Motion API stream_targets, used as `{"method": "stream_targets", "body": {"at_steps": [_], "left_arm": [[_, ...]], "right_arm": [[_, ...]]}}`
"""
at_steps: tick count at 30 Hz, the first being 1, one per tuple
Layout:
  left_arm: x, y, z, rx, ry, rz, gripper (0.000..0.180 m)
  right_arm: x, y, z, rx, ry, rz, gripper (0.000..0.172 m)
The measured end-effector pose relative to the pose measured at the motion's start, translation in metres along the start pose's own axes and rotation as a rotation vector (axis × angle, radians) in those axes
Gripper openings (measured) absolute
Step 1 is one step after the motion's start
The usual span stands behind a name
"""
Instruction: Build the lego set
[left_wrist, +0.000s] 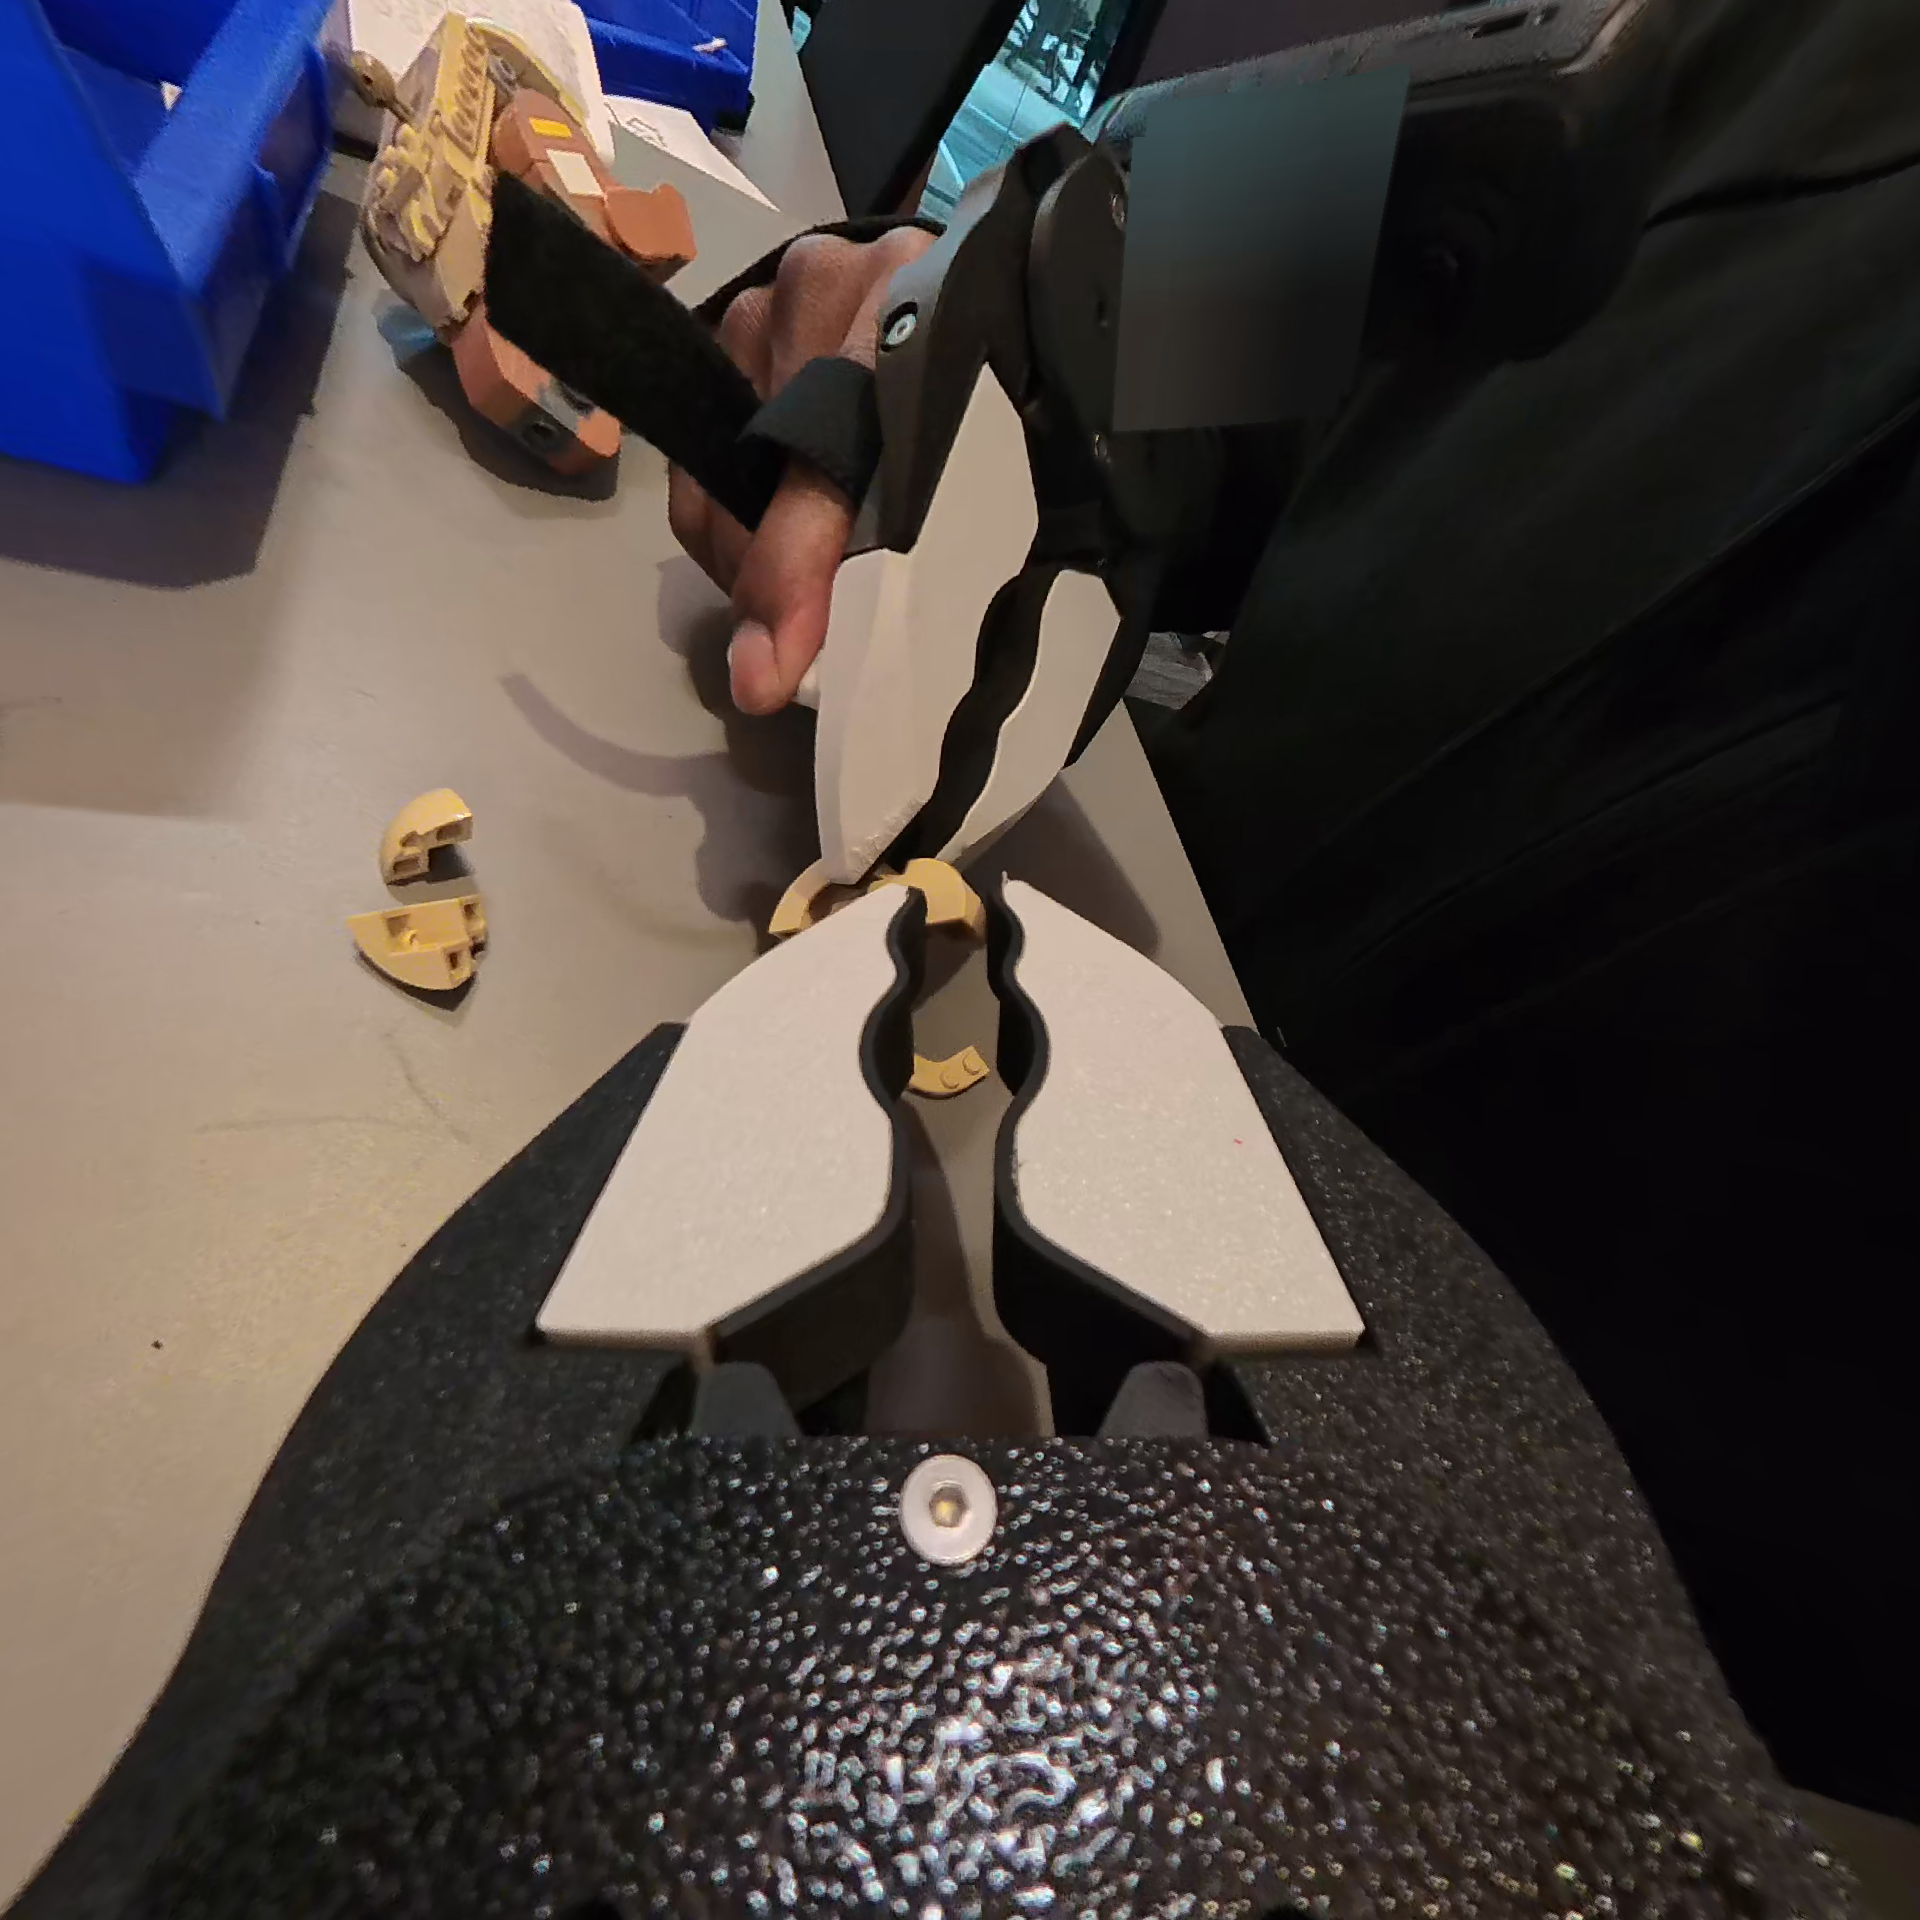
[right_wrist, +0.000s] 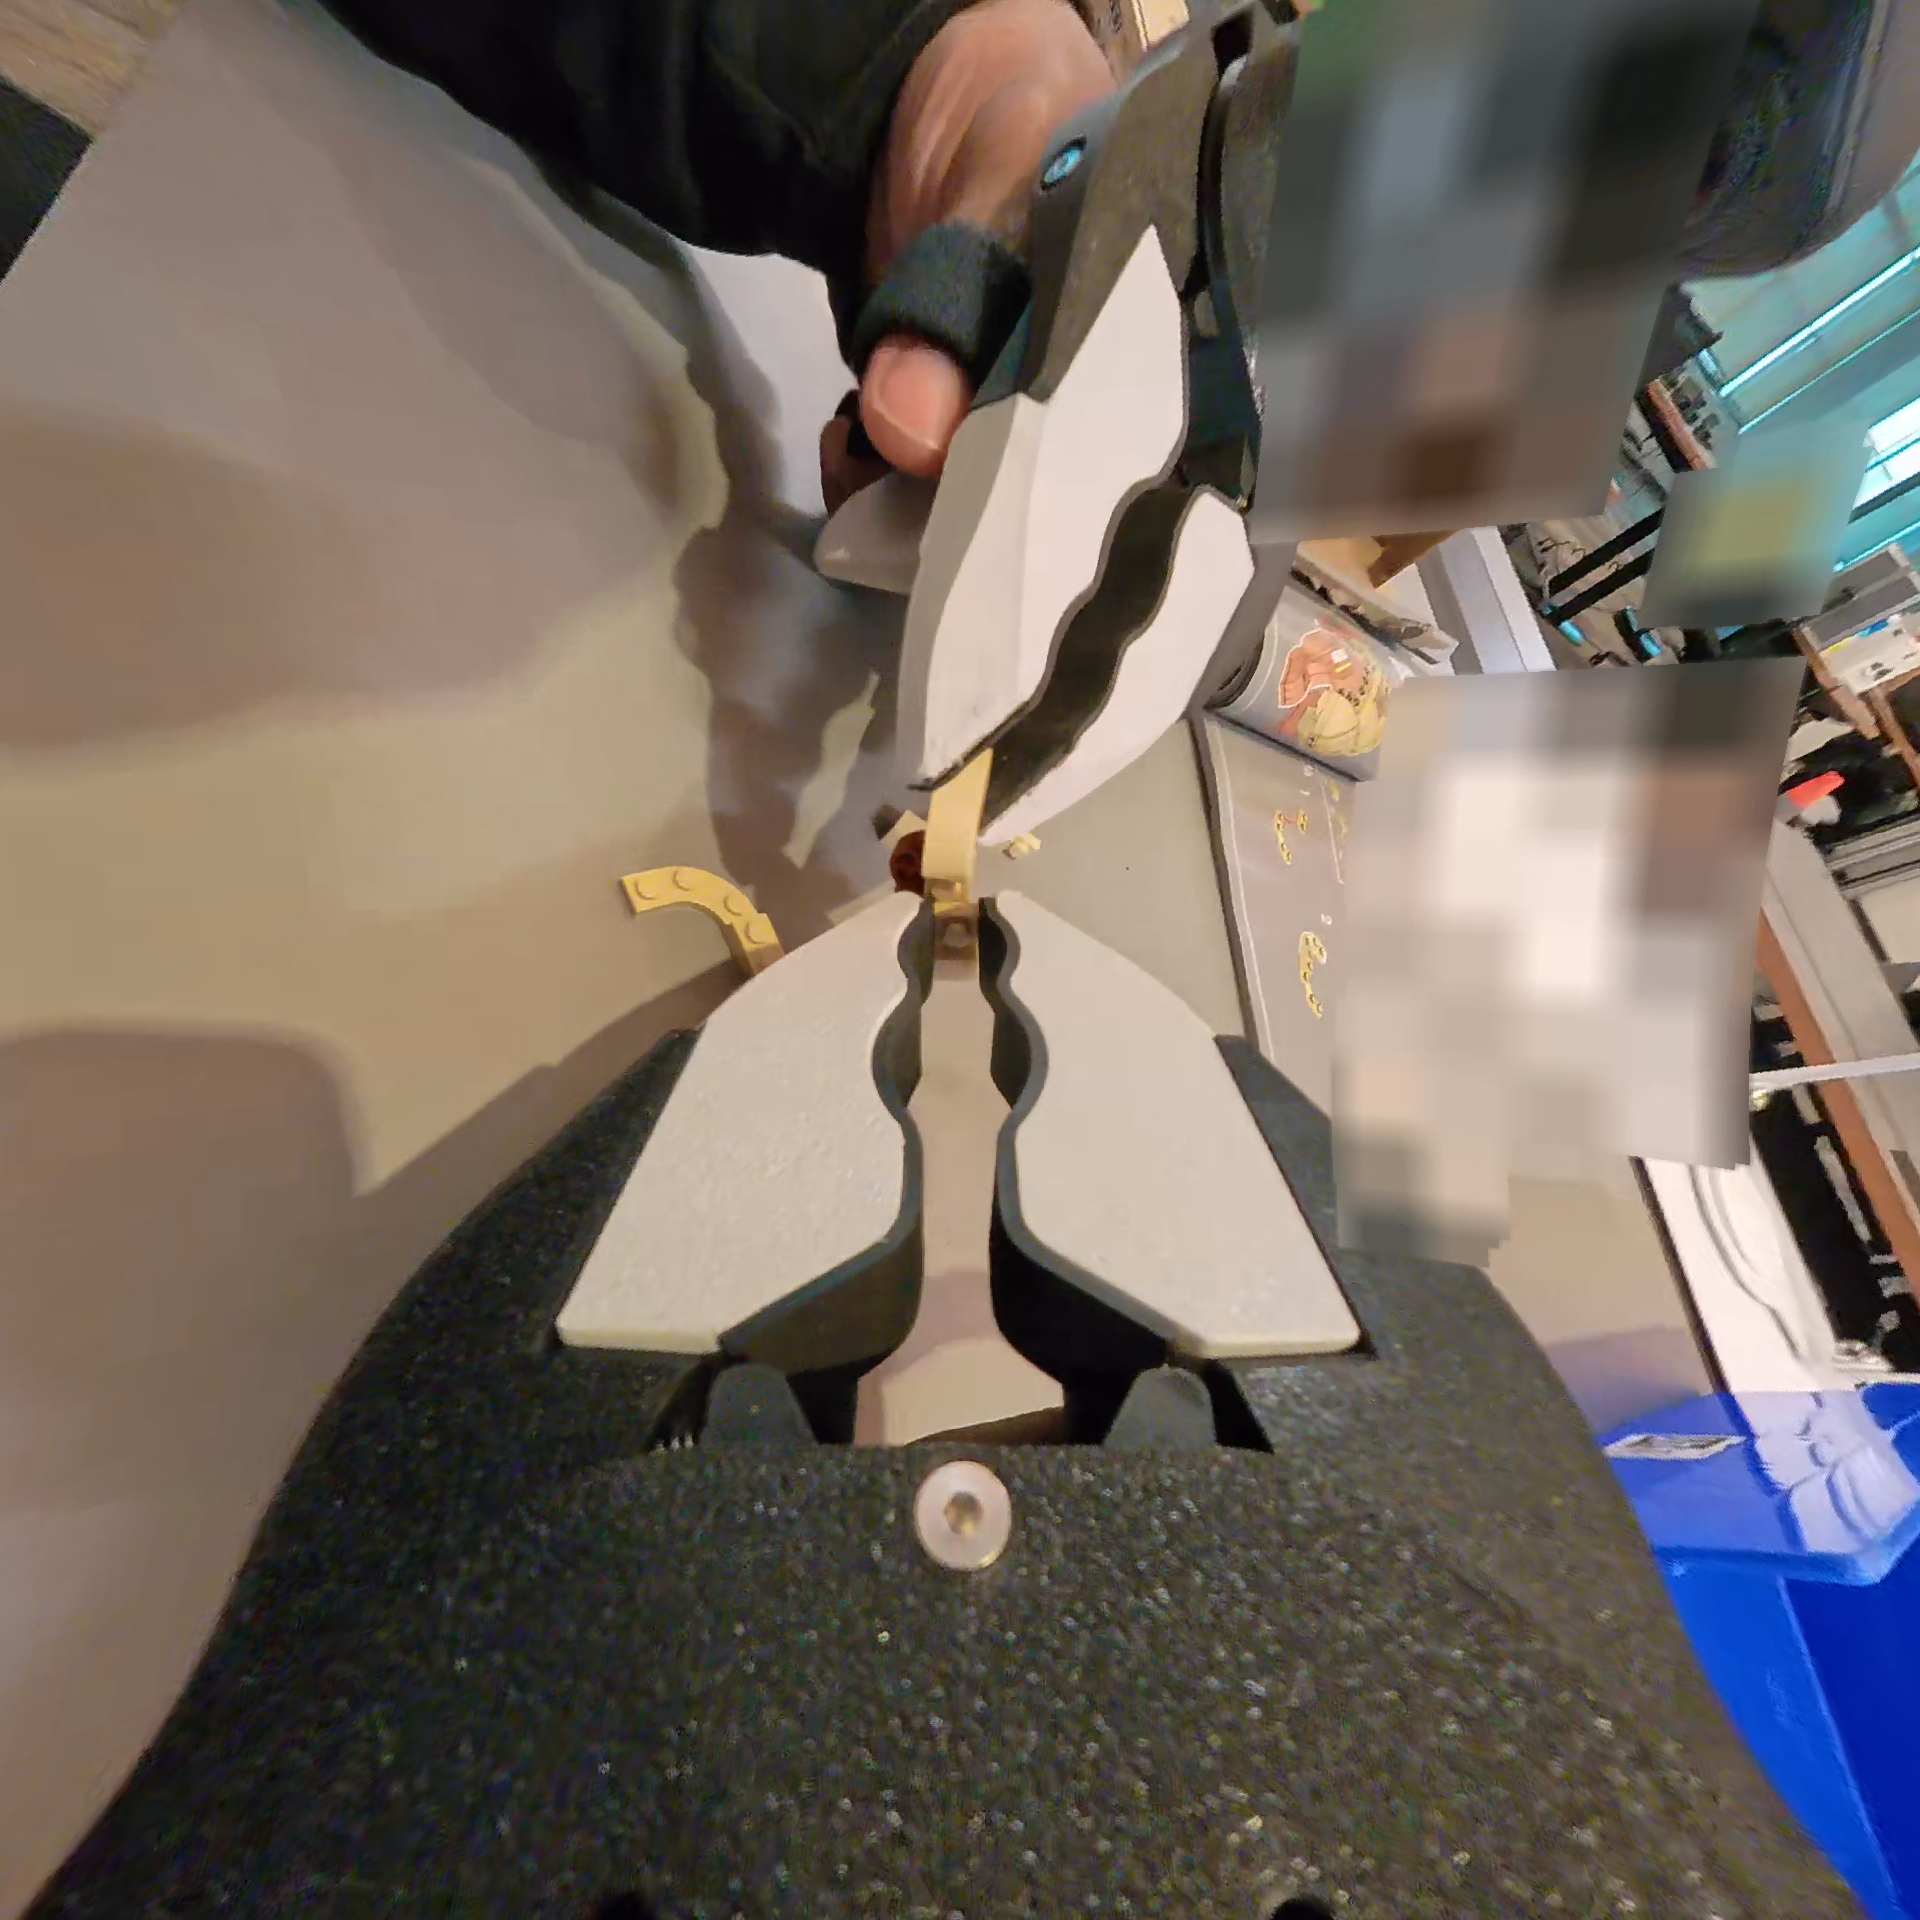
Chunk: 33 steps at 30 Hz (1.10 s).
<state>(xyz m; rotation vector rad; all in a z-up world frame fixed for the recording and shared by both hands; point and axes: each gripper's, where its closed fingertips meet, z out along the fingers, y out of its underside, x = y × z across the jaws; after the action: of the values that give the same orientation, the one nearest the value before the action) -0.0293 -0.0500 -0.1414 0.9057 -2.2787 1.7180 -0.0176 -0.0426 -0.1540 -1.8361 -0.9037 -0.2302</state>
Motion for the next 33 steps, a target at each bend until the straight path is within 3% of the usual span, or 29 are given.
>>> {"method": "stream_targets", "body": {"at_steps": [10,22,33], "left_arm": [[0.011,-0.009,-0.004,0.066,0.07,0.039,0.01],[0.014,-0.013,-0.002,0.103,0.12,-0.008,0.009],[0.014,-0.02,-0.006,0.149,0.119,-0.01,0.01]], "right_arm": [[0.004,-0.012,-0.005,0.073,0.056,-0.045,0.007],[0.005,-0.014,-0.005,0.051,0.097,-0.125,0.007],[0.01,-0.018,-0.009,0.1,0.049,0.038,0.007]]}}
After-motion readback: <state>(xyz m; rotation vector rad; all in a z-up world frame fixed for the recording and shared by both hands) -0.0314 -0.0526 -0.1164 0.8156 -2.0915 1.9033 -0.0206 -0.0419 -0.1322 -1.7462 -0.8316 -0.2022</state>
